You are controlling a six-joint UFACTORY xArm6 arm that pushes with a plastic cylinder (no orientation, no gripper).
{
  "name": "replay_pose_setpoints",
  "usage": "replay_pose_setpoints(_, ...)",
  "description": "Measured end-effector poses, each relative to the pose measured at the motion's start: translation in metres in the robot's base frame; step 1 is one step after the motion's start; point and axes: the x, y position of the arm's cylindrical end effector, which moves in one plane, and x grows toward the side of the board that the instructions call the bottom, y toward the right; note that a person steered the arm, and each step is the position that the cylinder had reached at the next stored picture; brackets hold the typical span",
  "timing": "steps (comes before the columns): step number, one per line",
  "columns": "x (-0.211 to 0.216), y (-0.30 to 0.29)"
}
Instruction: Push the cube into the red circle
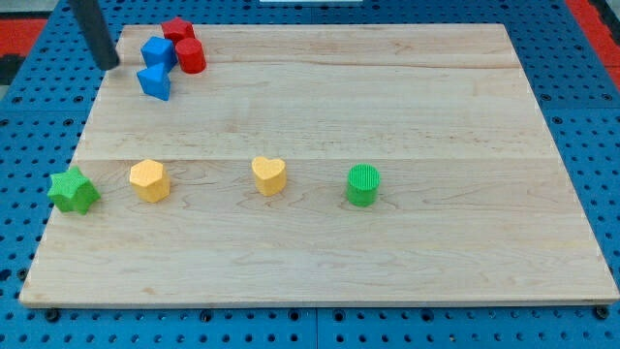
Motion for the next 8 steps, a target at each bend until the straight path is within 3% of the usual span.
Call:
replay_pose_setpoints(2,-0.007,0.050)
replay_pose_setpoints(5,-0.026,0.067)
replay_pose_setpoints(6,-0.019,0.119)
replay_pose_setpoints(7,-0.007,0.123)
replay_pose_setpoints(8,-0.003,0.207)
